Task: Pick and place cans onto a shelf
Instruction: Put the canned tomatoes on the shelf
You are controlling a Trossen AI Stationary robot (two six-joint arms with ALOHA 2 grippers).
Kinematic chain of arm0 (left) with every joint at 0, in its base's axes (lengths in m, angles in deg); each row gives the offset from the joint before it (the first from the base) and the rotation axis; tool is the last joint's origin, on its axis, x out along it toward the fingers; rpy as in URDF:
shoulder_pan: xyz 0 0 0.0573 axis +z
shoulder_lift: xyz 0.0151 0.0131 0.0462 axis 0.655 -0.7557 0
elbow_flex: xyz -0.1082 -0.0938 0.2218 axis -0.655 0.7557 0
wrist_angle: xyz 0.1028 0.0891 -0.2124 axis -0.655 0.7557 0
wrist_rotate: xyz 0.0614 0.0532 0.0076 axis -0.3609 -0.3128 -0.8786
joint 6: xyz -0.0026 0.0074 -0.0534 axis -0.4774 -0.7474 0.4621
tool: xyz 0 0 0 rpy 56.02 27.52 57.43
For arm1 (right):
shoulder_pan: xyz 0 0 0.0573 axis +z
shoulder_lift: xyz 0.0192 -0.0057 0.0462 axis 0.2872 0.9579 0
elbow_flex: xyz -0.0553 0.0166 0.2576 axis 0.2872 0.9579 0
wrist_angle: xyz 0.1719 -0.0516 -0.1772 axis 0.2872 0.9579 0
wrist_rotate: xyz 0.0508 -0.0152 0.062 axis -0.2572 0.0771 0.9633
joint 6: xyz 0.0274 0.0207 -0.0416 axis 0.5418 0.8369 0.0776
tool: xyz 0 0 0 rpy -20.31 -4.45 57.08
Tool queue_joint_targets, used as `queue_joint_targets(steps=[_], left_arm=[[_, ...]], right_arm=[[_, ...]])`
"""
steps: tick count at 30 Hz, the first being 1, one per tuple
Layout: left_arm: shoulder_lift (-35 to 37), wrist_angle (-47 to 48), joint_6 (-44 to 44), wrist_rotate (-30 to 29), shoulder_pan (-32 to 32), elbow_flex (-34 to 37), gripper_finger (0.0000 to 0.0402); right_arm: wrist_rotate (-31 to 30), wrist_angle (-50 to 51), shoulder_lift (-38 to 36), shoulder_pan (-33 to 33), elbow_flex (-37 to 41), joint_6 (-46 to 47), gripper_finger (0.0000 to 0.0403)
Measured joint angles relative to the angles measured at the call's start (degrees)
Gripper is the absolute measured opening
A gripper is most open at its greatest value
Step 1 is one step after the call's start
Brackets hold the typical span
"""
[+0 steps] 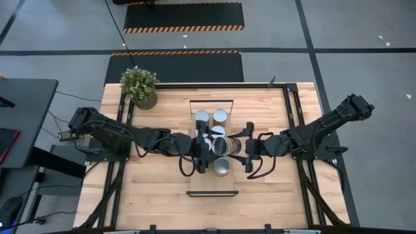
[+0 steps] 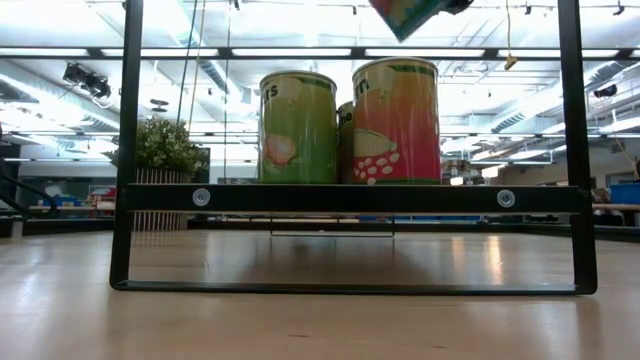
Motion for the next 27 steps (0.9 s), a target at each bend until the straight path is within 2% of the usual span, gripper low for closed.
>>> queue_joint_targets(steps=[8, 14, 22, 27], left_arm=[[1.8, 0.5, -4.2, -3.0, -2.2, -0.1, 0.0396], [1.1, 0.6, -3.0, -2.8, -1.4, -0.1, 0.0396], [1.3, 0.4, -4.0, -4.5, -1.4, -0.1, 0.0396], [2.6, 1.2, -5.7, -7.6, -2.9, 0.0, 0.0396]], right_arm=[[-3.9, 7.6, -2.2, 5.0, 0.0, 5.2, 0.0323], [-4.9, 5.2, -1.9, 8.4, 0.3, 4.5, 0.0324], [-10.4, 1.2, -2.4, 9.9, 2.2, 0.9, 0.0324], [-16.6, 4.4, -4.2, 12.3, 2.1, 1.8, 0.0324]])
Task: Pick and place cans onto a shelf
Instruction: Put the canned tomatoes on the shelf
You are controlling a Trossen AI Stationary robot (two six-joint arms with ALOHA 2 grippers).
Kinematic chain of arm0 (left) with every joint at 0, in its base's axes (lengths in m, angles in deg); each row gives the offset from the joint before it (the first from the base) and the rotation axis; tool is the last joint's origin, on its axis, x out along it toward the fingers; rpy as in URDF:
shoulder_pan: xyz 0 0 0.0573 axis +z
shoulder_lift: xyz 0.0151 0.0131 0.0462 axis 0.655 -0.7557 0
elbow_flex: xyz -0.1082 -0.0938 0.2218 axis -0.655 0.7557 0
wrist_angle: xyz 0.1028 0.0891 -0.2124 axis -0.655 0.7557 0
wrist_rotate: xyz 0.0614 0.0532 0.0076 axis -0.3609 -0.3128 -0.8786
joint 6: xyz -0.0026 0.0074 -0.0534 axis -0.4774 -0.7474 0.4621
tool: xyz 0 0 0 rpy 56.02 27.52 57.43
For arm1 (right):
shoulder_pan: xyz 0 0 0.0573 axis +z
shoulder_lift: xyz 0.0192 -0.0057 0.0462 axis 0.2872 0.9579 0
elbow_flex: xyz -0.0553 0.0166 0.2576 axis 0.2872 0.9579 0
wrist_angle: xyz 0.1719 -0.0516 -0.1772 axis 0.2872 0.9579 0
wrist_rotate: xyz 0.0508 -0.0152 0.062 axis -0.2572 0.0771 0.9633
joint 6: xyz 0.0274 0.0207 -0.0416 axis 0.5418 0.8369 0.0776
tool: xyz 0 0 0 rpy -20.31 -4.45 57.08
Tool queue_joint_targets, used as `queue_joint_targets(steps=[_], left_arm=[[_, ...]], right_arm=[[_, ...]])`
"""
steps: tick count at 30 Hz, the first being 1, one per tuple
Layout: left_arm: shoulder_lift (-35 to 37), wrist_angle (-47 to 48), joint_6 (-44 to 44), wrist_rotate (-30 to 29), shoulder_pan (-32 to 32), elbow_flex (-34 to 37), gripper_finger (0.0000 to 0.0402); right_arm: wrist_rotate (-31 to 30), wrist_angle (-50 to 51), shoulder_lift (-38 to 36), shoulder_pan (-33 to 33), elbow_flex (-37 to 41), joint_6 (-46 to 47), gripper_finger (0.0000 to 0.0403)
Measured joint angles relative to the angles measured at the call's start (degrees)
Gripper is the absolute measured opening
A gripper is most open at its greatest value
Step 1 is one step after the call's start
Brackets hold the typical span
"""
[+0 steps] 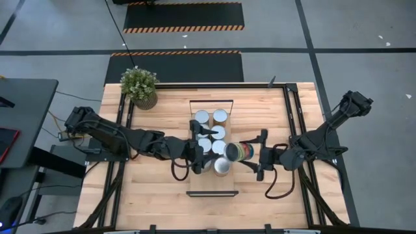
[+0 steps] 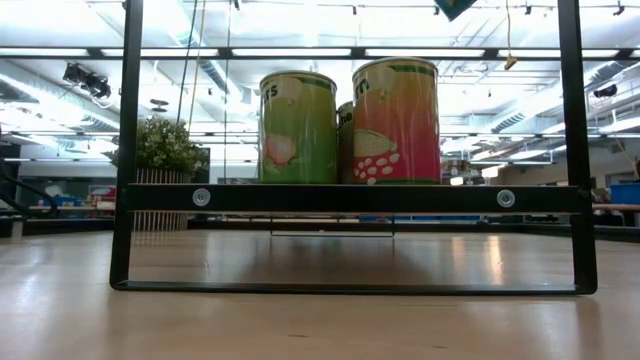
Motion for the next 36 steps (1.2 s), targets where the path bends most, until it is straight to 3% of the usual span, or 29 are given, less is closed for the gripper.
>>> queue_joint_targets(steps=[4, 11, 17, 24, 29, 36], left_arm=[[0.2, -0.4, 0.3, -0.3, -0.4, -0.1, 0.0396], [-0.7, -0.4, 3.7, 1.5, 1.5, 0.0, 0.0396], [-0.7, 0.2, 7.6, 6.9, 3.2, 0.0, 0.0396], [-0.6, -0.9, 7.8, 7.2, 3.3, 0.0, 0.0396], [-0.7, 1.4, 9.2, 7.5, 3.3, 0.0, 0.0396], [-1.2, 6.7, 15.4, 7.5, 3.3, 0.0, 0.0396]], right_arm=[[-2.3, 0.2, -1.2, 1.3, 0.0, 0.1, 0.0325], [2.9, -10.3, 1.3, 0.1, 0.0, -6.4, 0.0325], [5.5, -12.4, 5.6, -4.4, 0.0, -7.3, 0.0325], [8.7, -13.0, 6.1, -6.8, 0.1, -6.7, 0.0325], [4.8, -9.0, 4.1, -4.6, 0.1, -4.9, 0.0325], [3.3, -1.5, 3.4, -2.5, 2.1, 5.7, 0.0325]])
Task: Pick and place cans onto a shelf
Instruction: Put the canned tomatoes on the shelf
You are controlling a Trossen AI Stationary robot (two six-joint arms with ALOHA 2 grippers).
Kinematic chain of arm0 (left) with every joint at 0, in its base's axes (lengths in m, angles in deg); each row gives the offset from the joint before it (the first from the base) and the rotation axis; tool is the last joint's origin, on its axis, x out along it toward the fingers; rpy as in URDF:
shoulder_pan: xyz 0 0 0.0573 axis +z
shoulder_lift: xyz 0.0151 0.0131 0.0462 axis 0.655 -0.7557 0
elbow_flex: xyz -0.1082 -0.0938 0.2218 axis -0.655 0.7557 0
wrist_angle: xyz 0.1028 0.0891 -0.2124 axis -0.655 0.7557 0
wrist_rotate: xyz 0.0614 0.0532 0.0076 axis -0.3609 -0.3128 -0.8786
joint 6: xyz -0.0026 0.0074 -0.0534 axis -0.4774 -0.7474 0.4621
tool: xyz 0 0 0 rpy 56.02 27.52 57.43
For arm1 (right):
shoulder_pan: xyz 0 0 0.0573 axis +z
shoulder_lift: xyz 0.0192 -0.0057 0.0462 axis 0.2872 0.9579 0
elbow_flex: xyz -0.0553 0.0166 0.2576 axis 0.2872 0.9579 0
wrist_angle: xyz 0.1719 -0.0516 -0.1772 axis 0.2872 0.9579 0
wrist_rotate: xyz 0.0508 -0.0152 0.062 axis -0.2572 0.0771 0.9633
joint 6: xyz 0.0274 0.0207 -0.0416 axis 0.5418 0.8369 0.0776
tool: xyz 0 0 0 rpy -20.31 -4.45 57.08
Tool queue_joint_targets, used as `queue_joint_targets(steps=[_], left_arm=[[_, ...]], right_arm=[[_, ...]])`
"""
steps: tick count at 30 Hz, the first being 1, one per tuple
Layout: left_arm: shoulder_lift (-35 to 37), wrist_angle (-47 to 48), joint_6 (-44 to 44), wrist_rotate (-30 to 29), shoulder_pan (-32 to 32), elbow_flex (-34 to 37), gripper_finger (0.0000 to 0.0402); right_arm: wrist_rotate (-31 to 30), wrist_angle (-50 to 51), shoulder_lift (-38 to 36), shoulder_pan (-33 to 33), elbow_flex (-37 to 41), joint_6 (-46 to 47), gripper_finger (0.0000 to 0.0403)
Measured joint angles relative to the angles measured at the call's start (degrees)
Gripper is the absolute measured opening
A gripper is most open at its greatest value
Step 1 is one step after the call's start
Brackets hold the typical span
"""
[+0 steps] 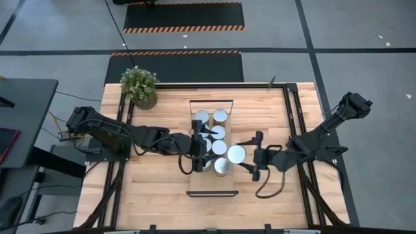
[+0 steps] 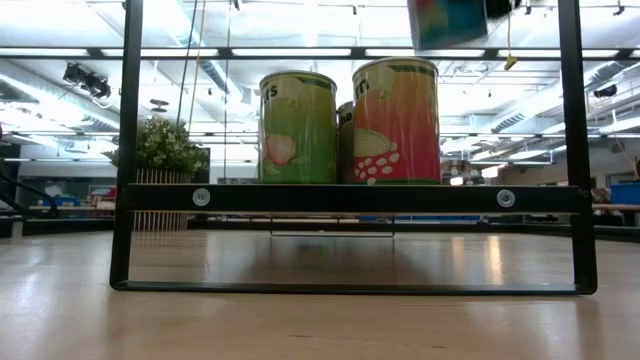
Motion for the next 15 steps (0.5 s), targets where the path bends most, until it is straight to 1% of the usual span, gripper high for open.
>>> queue_joint_targets(steps=[4, 8, 12, 15], left_arm=[[-0.2, 2.0, 2.2, -0.1, -0.4, 0.0, 0.0396], [-0.4, 4.4, 4.3, 0.0, -0.9, 0.0, 0.0396], [-0.4, 6.7, 4.5, -0.2, -2.1, 0.0, 0.0396], [-0.4, 6.8, 4.3, -0.2, -3.3, 0.0, 0.0396]], right_arm=[[-0.6, -1.7, 0.9, -0.8, 5.2, 3.5, 0.0325], [-4.4, -8.5, 0.8, -0.9, 11.4, 5.0, 0.0325], [-4.4, -24.3, 0.8, -1.0, 19.6, 5.0, 0.0325], [-1.9, -37.6, 1.5, -1.3, 25.8, 6.4, 0.0325]])
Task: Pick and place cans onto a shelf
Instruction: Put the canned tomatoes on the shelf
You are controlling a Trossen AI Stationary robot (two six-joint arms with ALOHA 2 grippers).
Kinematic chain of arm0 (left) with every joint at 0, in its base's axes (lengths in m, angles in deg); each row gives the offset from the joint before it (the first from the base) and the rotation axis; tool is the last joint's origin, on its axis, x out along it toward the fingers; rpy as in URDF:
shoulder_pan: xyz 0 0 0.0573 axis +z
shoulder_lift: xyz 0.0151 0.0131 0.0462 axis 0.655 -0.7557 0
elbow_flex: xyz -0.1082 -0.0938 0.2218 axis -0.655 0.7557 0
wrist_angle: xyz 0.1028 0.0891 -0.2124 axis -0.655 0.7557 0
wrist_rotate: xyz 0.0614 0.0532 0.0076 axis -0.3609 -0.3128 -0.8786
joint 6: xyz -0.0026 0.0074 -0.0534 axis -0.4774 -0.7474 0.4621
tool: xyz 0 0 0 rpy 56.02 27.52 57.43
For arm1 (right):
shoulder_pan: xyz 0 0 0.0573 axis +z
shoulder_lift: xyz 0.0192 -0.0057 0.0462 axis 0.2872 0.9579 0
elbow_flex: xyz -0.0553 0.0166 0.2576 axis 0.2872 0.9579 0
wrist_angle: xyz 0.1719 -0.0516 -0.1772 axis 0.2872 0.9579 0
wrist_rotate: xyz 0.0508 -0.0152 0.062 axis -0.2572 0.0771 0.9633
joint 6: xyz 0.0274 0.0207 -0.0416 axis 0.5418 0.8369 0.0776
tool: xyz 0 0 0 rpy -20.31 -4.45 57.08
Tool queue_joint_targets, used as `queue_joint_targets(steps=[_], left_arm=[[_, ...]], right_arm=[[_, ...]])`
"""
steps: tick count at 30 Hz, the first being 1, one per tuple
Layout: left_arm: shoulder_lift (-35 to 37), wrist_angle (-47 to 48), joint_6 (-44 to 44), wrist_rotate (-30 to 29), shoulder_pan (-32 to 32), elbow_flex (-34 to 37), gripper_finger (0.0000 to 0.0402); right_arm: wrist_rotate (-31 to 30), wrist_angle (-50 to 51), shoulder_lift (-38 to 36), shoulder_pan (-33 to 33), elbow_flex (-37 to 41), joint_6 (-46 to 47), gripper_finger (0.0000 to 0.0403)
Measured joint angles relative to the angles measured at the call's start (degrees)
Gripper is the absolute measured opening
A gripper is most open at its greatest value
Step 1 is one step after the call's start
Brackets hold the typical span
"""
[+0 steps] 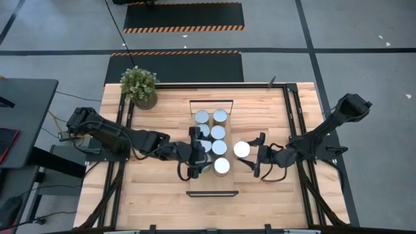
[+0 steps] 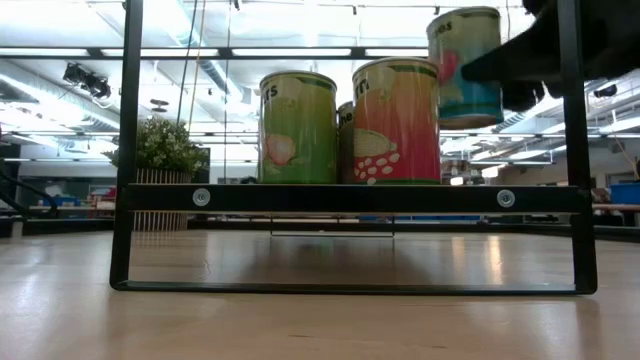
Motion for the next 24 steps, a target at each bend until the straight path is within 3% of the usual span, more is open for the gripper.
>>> queue_joint_targets(steps=[7, 14, 19, 24], left_arm=[[0.0, 0.3, -0.6, -0.4, -0.9, 0.0, 0.0396], [0.0, 0.6, -2.1, -3.0, -0.8, 0.0, 0.0396], [0.0, 0.7, -2.1, -3.1, -0.8, 0.0, 0.0396], [0.0, 0.7, -2.3, -3.1, -0.6, 0.0, 0.0396]], right_arm=[[1.9, -16.2, 8.9, 0.2, 3.6, 0.3, 0.0325], [2.2, -23.5, 20.0, 0.2, -0.1, -3.6, 0.0325], [8.2, -26.6, 22.9, 1.0, -0.8, -2.7, 0.0325], [10.1, -27.8, 24.3, 1.5, -1.8, -3.0, 0.0325]])
